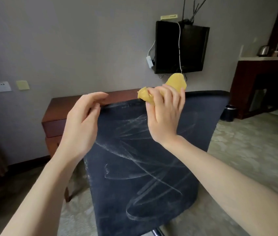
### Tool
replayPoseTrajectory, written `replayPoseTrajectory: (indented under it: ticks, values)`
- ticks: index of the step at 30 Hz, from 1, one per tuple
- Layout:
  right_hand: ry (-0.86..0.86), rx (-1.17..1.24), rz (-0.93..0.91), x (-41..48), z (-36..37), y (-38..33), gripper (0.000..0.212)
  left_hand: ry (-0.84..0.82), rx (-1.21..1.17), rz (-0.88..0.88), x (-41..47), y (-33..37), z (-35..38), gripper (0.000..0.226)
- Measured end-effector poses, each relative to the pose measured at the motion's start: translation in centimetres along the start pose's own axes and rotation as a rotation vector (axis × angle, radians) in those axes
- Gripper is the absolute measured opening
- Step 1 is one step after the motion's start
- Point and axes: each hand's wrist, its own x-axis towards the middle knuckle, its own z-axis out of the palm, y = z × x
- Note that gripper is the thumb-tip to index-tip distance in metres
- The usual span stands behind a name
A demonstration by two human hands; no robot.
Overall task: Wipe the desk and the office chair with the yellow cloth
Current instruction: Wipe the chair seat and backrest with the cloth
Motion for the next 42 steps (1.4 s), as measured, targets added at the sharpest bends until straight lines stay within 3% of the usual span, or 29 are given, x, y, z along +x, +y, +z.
replayPoseTrajectory:
  ticks: [4,8,11,13,17,20,23,29,35,40,42]
  values:
    - [-0.086,-0.052,-0.324,0.1,1.0,-3.7,0.03,0.139,-0.155,-0.28,-1.2,-2.7,-1.8,0.031]
    - [-0.197,-0.155,-0.686,1.1,2.3,-7.9,0.035,0.09,-0.384,-0.64,-3.0,-5.0,-0.9,0.045]
    - [-0.365,-0.259,-0.976,1.1,3.4,-10.0,0.046,0.097,-0.237,-0.574,-4.0,-6.3,-0.1,0.036]
    - [-0.364,-0.268,-1.042,1.2,3.6,-9.6,0.047,0.092,-0.162,-0.491,-4.6,-6.8,0.3,0.036]
    - [-0.196,-0.196,-1.098,1.0,3.4,-6.6,0.041,0.033,-0.07,-0.453,-5.2,-7.7,0.5,0.022]
    - [-0.078,-0.164,-1.11,0.7,3.1,-4.0,0.043,0.029,-0.161,-0.396,-5.1,-8.2,0.1,0.014]
    - [-0.019,-0.16,-1.108,0.4,2.8,-1.3,0.046,0.044,-0.24,-0.315,-5.1,-8.0,0.4,0.024]
    - [-0.032,-0.231,-1.046,-0.1,0.9,4.7,0.048,0.115,-0.314,-0.341,-5.4,-8.0,1.3,0.018]
    - [-0.064,-0.332,-0.955,-1.1,-1.7,9.7,0.047,0.089,-0.218,-0.33,-5.5,-8.1,0.9,0.022]
    - [0.098,-0.244,-0.792,-1.4,-1.4,7.7,0.037,-0.021,-0.136,-0.314,-5.7,-7.8,0.4,0.038]
    - [0.08,-0.208,-0.788,-0.9,-1.1,6.3,0.04,-0.072,-0.197,-0.308,-5.6,-7.3,0.6,0.043]
